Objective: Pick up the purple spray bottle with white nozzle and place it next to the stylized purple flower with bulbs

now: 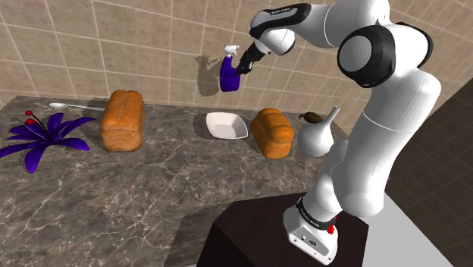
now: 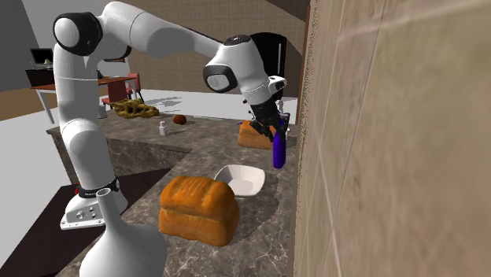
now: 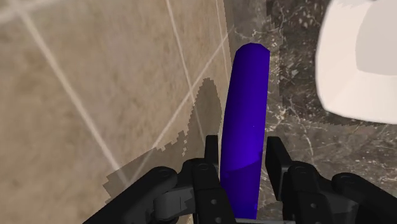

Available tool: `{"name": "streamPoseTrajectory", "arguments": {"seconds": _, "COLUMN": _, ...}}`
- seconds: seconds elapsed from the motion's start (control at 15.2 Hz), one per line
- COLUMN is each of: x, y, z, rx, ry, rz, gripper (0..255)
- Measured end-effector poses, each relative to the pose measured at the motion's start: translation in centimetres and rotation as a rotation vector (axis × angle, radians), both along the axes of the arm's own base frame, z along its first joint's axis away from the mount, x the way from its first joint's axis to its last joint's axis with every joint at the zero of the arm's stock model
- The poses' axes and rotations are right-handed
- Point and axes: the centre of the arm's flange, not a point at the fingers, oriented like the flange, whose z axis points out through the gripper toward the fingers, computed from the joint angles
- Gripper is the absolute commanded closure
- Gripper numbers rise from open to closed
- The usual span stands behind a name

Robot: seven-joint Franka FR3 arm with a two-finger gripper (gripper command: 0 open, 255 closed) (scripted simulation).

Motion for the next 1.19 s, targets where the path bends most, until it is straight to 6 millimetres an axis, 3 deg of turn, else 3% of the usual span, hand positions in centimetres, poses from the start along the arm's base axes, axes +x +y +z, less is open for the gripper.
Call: {"name": "streamPoseTrajectory", "arguments": {"seconds": 1.19, "x": 0.0, "y": -0.1, "z": 9.5, "rx": 0.000, "ry": 0.000, "rz": 0.000, "gripper": 255}}
